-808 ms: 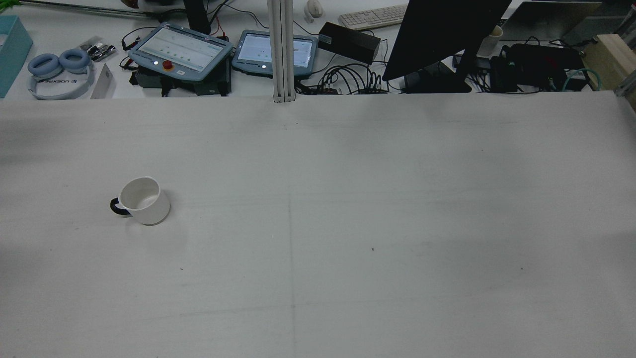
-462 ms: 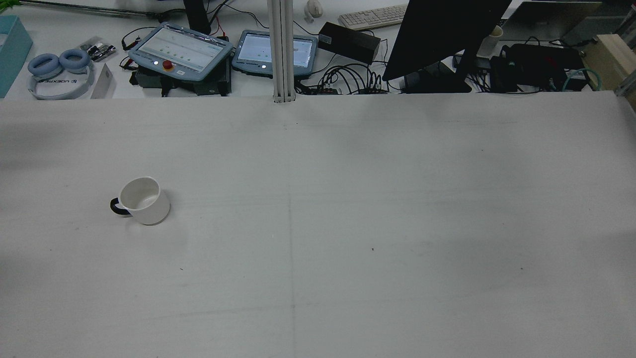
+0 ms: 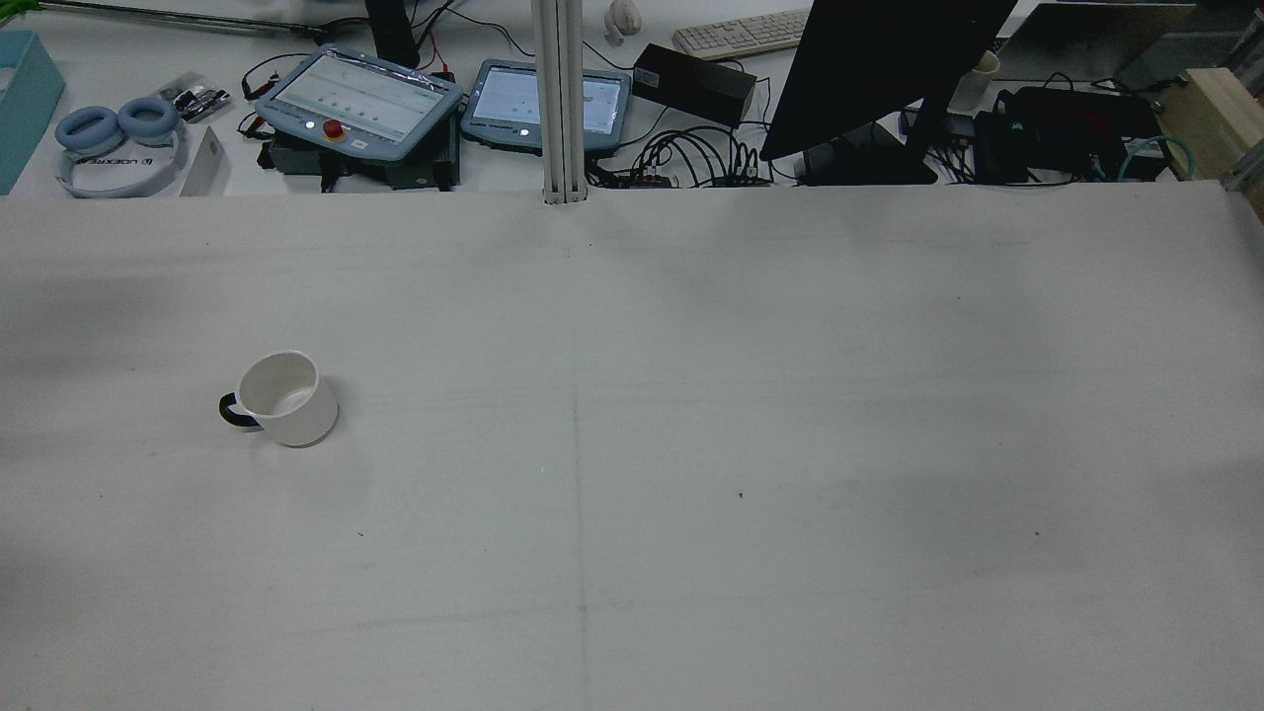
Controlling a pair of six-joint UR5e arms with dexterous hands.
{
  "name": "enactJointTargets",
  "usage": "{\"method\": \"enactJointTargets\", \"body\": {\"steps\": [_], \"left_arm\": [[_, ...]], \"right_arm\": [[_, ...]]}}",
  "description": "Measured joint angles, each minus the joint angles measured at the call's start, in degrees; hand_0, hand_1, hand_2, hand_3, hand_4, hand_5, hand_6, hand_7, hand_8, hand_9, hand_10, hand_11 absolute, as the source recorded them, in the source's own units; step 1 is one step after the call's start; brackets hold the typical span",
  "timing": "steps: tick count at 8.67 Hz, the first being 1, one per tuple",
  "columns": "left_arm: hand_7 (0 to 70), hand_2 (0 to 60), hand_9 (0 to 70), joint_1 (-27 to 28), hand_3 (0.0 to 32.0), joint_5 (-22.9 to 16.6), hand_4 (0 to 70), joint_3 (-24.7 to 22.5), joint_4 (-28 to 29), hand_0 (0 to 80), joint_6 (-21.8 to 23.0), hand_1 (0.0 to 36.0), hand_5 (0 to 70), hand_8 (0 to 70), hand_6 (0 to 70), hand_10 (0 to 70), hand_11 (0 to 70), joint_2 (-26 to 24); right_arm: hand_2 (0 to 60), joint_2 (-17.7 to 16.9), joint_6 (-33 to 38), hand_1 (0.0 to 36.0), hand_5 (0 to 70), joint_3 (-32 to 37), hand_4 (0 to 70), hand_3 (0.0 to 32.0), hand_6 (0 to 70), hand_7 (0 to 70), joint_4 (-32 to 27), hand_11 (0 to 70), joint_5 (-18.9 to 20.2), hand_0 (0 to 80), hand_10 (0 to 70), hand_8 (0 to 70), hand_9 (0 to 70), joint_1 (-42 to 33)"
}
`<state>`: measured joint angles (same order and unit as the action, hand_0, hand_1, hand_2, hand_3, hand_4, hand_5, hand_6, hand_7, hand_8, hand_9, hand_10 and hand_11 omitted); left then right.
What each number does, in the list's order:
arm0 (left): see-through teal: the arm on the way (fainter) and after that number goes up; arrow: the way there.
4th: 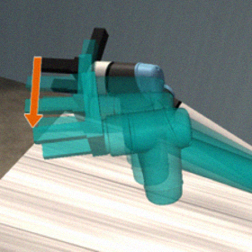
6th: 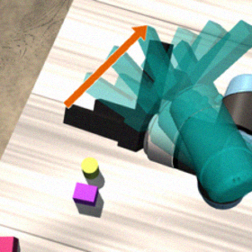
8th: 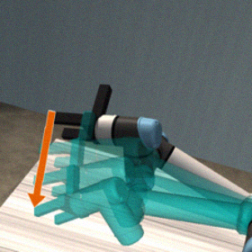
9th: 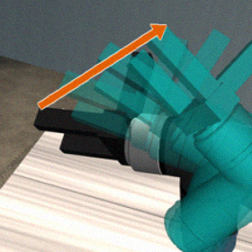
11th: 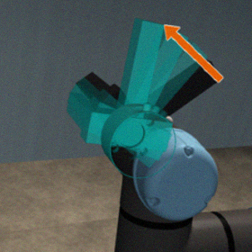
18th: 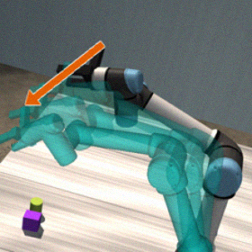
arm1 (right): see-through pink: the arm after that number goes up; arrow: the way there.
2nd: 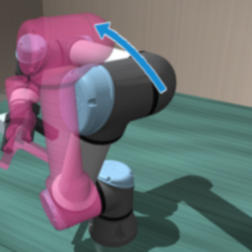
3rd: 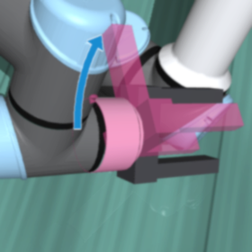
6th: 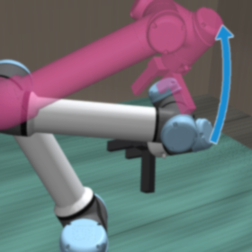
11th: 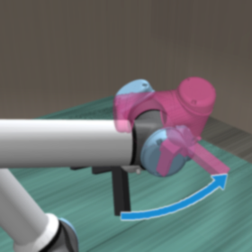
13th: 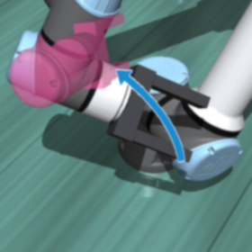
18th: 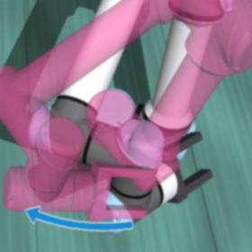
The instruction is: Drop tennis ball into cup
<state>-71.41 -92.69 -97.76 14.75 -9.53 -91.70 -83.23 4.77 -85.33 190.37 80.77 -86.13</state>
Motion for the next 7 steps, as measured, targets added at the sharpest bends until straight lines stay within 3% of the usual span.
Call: {"method": "enactJointTargets", "body": {"steps": [4, 6, 7], "left_arm": [[70.0, 60.0, 40.8, 14.6, 29.2, 0.6, 6.9, -0.4, 0.4, 80.0, -4.9, 36.0, 29.4, 42.1, 69.1, 16.9, 28.1, -2.3], [66.2, 59.4, 38.8, 18.4, 29.4, 0.7, 6.0, 0.6, -0.5, 80.0, -6.5, 36.0, 31.5, 42.4, 70.0, 16.9, 28.1, -4.5], [61.0, 51.1, 34.4, 19.2, 30.4, 0.7, 4.1, 1.7, -0.5, 80.0, -6.8, 36.0, 29.6, 39.3, 69.9, 16.3, 27.2, -5.4]], "right_arm": [[0.0, 0.0, 0.1, 0.0, 0.0, 0.1, 0.0, 0.0, 0.0, 0.0, 0.0, 0.0, 0.0, 0.0, 0.0, 0.0, 0.0, 0.1], [0.0, 0.0, 0.1, 0.0, 0.0, 0.2, 0.0, 0.0, 0.0, 0.0, 0.0, 0.0, 0.0, 0.0, 0.0, 0.0, 0.0, 0.1], [0.0, 0.0, 0.1, 0.0, 0.0, 0.2, 0.0, 0.0, 0.0, 0.0, 0.0, 0.0, 0.0, 0.0, 0.0, 0.0, 0.0, 0.1]]}}
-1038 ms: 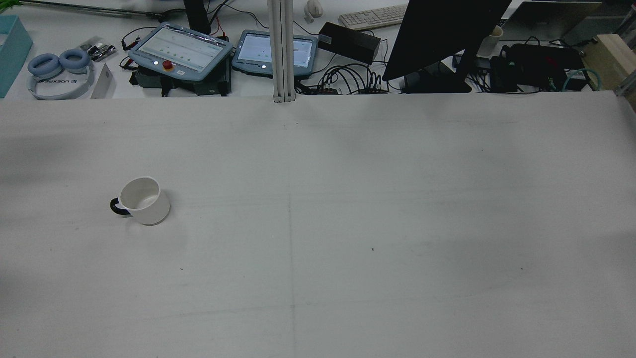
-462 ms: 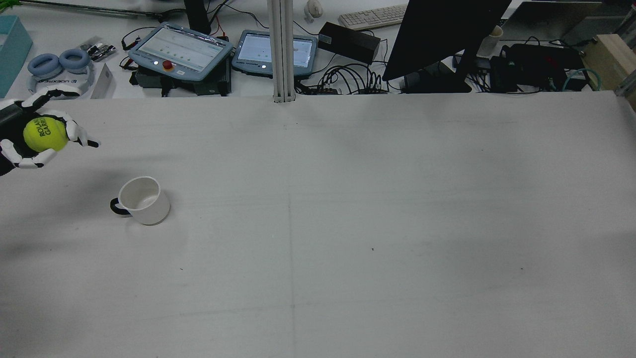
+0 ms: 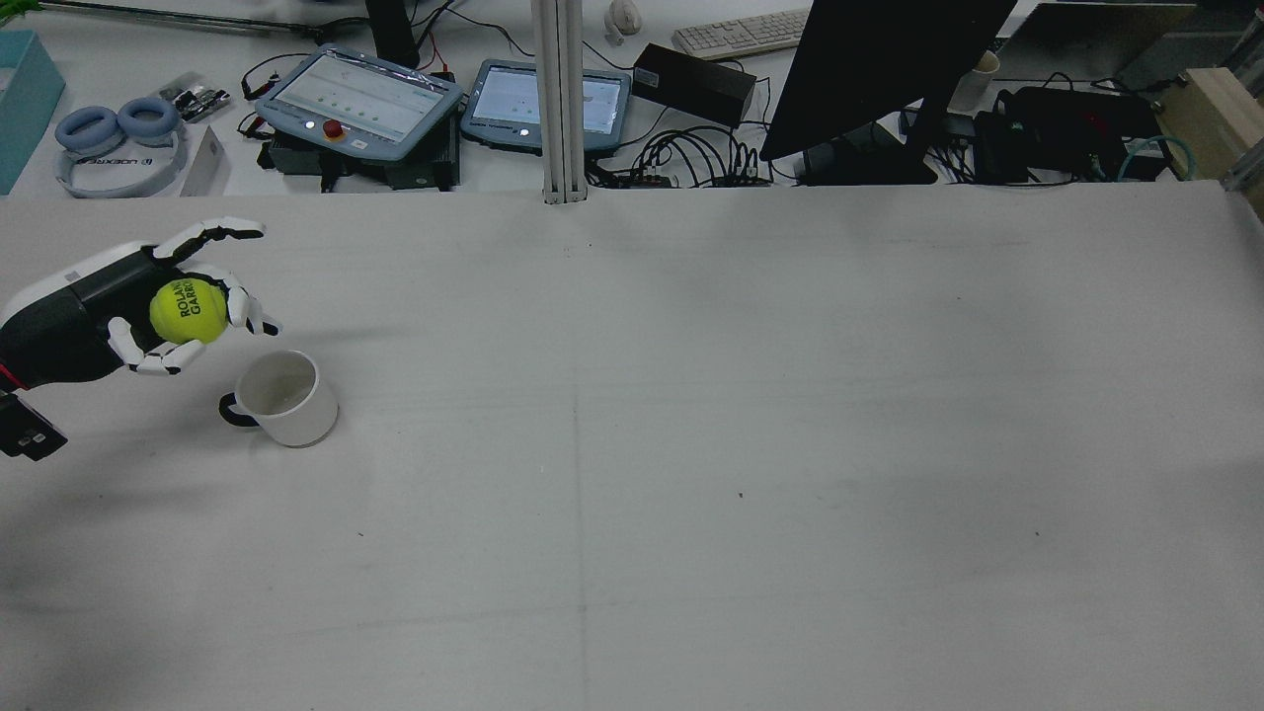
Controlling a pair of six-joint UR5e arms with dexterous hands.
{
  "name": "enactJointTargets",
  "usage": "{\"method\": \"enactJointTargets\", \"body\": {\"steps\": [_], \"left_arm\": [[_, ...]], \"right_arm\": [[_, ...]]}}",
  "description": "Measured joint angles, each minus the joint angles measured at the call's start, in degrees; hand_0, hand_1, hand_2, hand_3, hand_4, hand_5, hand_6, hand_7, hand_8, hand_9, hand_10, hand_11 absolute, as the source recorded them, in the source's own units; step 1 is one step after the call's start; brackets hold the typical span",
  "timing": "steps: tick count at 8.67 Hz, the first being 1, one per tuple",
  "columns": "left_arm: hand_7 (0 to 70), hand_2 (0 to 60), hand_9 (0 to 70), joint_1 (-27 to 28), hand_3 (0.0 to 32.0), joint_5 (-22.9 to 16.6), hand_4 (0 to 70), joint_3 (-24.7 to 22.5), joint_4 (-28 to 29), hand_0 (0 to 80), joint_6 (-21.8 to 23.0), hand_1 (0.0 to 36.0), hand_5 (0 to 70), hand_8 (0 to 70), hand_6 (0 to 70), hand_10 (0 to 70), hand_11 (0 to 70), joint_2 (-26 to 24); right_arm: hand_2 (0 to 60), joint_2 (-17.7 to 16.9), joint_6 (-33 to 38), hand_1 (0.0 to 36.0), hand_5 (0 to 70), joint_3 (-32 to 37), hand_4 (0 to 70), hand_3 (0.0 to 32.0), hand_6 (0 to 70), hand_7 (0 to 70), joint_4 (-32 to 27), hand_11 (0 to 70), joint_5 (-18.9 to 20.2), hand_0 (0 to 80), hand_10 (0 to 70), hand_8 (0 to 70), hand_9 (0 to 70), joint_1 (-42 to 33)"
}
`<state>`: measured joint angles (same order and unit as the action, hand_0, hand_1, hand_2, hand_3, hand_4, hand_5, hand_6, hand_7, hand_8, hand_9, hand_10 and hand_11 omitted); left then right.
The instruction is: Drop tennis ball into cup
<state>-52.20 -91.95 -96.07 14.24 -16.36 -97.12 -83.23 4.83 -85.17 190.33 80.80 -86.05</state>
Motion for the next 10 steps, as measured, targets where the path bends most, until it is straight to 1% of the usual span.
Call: {"method": "enactJointTargets", "body": {"steps": [1, 2, 3, 4, 5, 6, 7, 8, 9, 10], "left_arm": [[39.6, 48.2, 20.7, 0.4, 31.2, 0.0, 0.4, 1.0, 0.3, 80.0, -0.1, 36.0, 29.1, 33.2, 70.0, 15.1, 25.4, -0.7], [23.0, 43.4, 9.4, 0.6, 32.0, 0.0, 0.0, 1.6, 0.6, 74.0, -0.2, 35.9, 22.7, 22.7, 48.2, 12.6, 21.5, -1.0], [17.3, 37.7, 5.5, 0.7, 32.0, 0.0, 0.0, 1.8, 0.8, 62.7, -0.3, 33.1, 18.6, 18.0, 34.2, 10.6, 18.3, -1.1], [14.7, 36.6, 4.3, 0.7, 32.0, 0.0, 0.0, 1.8, 0.9, 60.3, -0.4, 30.8, 18.9, 18.1, 38.0, 10.2, 17.6, -1.1], [13.0, 37.2, 3.3, 0.7, 31.4, 0.0, 0.0, 1.8, 0.9, 58.5, -0.4, 28.9, 19.9, 19.1, 45.4, 9.9, 16.9, -1.2], [12.5, 37.3, 3.0, 0.7, 31.4, 0.0, 0.0, 1.8, 1.0, 58.1, -0.4, 28.3, 20.5, 19.6, 49.3, 9.8, 16.7, -1.3], [15.3, 35.0, 3.4, 0.7, 31.6, 0.0, 0.0, 1.8, 1.0, 57.8, -0.3, 29.0, 17.4, 16.5, 33.8, 9.7, 16.5, -1.3], [14.7, 35.9, 3.2, 0.6, 31.4, 0.0, 0.0, 1.8, 1.0, 57.8, -0.2, 28.9, 18.1, 17.2, 37.7, 9.6, 16.4, -1.2], [15.4, 36.4, 3.5, 0.4, 30.4, 0.0, 0.0, 1.8, 1.0, 58.6, 0.2, 29.6, 18.0, 17.1, 37.7, 9.8, 16.7, -1.0], [17.1, 36.4, 4.3, -1.6, 29.2, 0.0, 0.0, 2.1, 0.8, 58.8, 1.4, 29.9, 17.5, 16.3, 34.5, 10.8, 18.3, -0.8]], "right_arm": [[0.0, 0.0, 0.0, 0.0, 0.0, 0.0, 0.0, 0.0, 0.0, 0.0, 0.0, 0.0, 0.0, 0.0, 0.0, 0.0, 0.0, 0.0], [0.0, 0.0, 0.0, 0.0, 0.0, 0.0, 0.0, 0.0, 0.0, 0.0, 0.0, 0.0, 0.0, 0.0, 0.0, 0.0, 0.0, 0.0], [0.0, 0.0, 0.0, 0.0, 0.0, -0.1, 0.0, 0.0, 0.0, 0.0, 0.0, 0.0, 0.0, 0.0, 0.0, 0.0, 0.0, 0.0], [0.0, 0.0, 0.0, 0.0, 0.0, -0.1, 0.0, 0.0, 0.0, 0.0, 0.0, 0.0, 0.0, 0.0, 0.0, 0.0, 0.0, 0.0], [0.0, 0.0, 0.0, 0.0, 0.0, -0.1, 0.0, 0.0, 0.0, 0.0, 0.0, 0.0, 0.0, 0.0, 0.0, 0.0, 0.0, 0.0], [0.0, 0.0, 0.0, 0.0, 0.0, -0.1, 0.0, 0.0, 0.0, 0.0, 0.0, 0.0, 0.0, 0.0, 0.0, 0.0, 0.0, 0.0], [0.0, 0.0, 0.0, 0.0, 0.0, -0.1, 0.0, 0.0, 0.0, 0.0, 0.0, 0.0, 0.0, 0.0, 0.0, 0.0, 0.0, 0.0], [0.0, 0.0, 0.0, 0.0, 0.0, -0.1, 0.0, 0.0, 0.0, 0.0, 0.0, 0.0, 0.0, 0.0, 0.0, 0.0, 0.0, 0.0], [0.0, 0.0, 0.0, 0.0, 0.0, -0.1, 0.0, 0.0, 0.0, 0.0, 0.0, 0.0, 0.0, 0.0, 0.0, 0.0, 0.0, 0.0], [0.0, 0.0, 0.0, 0.0, 0.0, -0.1, 0.0, 0.0, 0.0, 0.0, 0.0, 0.0, 0.0, 0.0, 0.0, 0.0, 0.0, 0.0]]}}
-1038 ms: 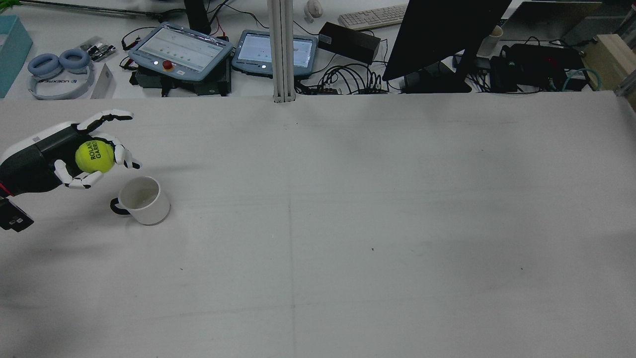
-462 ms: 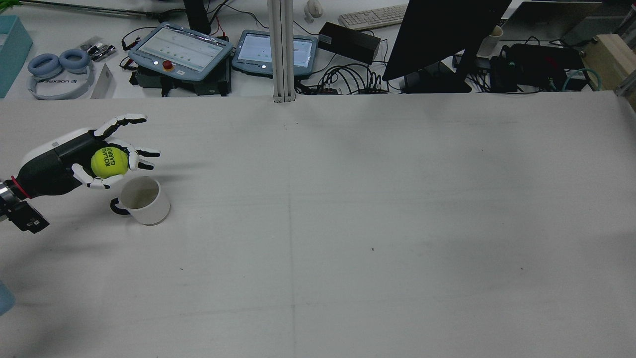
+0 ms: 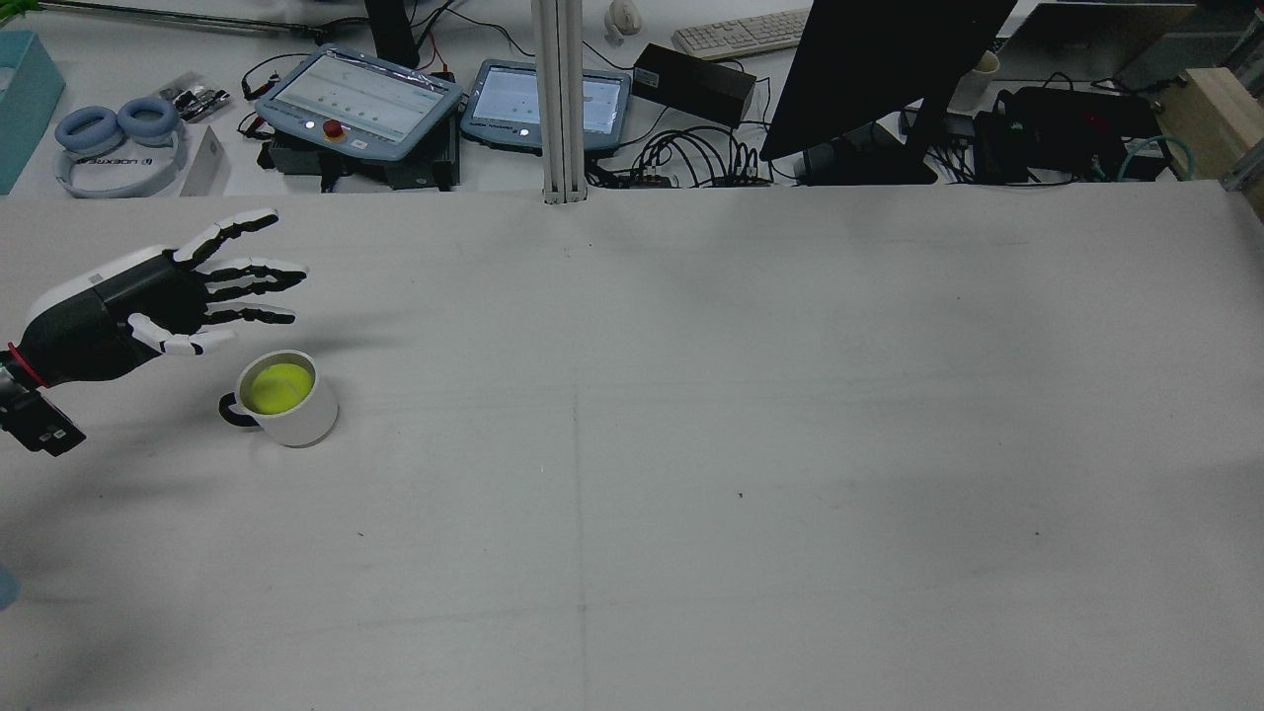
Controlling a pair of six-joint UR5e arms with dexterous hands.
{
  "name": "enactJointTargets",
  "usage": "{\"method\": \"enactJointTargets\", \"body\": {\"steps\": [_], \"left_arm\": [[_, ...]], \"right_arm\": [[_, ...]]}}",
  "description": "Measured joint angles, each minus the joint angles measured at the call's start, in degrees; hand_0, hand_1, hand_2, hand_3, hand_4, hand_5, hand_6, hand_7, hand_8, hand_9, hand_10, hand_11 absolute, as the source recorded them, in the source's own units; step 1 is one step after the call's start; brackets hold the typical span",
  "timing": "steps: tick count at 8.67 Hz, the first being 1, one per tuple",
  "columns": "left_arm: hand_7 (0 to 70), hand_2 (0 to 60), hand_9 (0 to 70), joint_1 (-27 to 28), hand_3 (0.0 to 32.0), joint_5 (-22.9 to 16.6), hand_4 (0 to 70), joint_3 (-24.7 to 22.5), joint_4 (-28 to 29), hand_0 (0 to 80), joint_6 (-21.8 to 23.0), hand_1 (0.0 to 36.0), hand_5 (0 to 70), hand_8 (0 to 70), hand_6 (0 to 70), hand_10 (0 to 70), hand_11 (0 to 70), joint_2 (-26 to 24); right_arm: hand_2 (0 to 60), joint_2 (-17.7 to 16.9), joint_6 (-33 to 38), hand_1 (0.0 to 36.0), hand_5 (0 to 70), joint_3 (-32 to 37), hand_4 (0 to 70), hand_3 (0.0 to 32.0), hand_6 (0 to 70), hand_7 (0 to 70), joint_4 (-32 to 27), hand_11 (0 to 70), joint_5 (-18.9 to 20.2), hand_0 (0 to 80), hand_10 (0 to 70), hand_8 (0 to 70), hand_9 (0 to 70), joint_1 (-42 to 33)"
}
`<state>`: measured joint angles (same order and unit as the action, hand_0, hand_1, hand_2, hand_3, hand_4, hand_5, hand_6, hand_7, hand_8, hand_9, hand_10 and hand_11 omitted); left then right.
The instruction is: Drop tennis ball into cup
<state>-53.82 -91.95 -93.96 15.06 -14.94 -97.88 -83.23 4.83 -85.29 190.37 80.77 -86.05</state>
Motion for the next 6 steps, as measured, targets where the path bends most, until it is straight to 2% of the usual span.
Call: {"method": "enactJointTargets", "body": {"steps": [1, 2, 4, 5, 6], "left_arm": [[19.4, 37.6, 5.0, -4.7, 26.8, -0.2, 0.3, 0.9, -0.2, 60.1, 1.2, 31.4, 16.9, 15.3, 31.2, 11.5, 19.3, 0.2], [16.3, 40.1, 4.7, -10.8, 26.2, -0.4, 1.0, 2.0, -1.0, 62.3, 1.9, 31.7, 21.1, 19.3, 50.7, 11.9, 20.0, 0.3], [21.2, 34.7, 5.9, -21.0, 27.0, -0.6, 0.9, 4.8, -3.7, 67.1, 2.9, 35.3, 15.7, 12.9, 20.0, 12.3, 20.8, 0.2], [14.9, 37.0, 4.9, -24.5, 27.8, -0.6, 0.0, 6.8, -4.3, 67.9, 3.6, 34.2, 20.4, 17.5, 42.8, 12.7, 21.5, 0.1], [13.3, 34.3, 4.1, -26.6, 29.4, -0.6, 0.0, 8.2, -4.6, 67.5, 4.2, 34.1, 19.7, 16.4, 38.5, 12.6, 21.4, 0.0]], "right_arm": [[0.0, 0.0, 0.0, 0.0, 0.0, -0.1, 0.0, 0.0, 0.0, 0.0, 0.0, 0.0, 0.0, 0.0, 0.0, 0.0, 0.0, 0.0], [0.0, 0.0, -0.1, 0.0, 0.0, -0.1, 0.0, 0.0, 0.0, 0.0, 0.0, 0.0, 0.0, 0.0, 0.0, 0.0, 0.0, 0.0], [0.0, 0.0, -0.1, 0.0, 0.0, -0.1, 0.0, 0.0, 0.0, 0.0, 0.0, 0.0, 0.1, 0.0, 0.0, 0.0, 0.0, 0.0], [0.0, 0.0, -0.1, 0.0, 0.0, -0.1, 0.0, 0.0, 0.0, 0.0, 0.0, 0.0, 0.0, 0.0, 0.0, 0.0, 0.0, 0.0], [0.0, 0.0, -0.1, 0.0, 0.0, -0.1, 0.0, 0.0, 0.0, 0.0, 0.0, 0.0, 0.0, 0.0, 0.0, 0.0, 0.0, 0.0]]}}
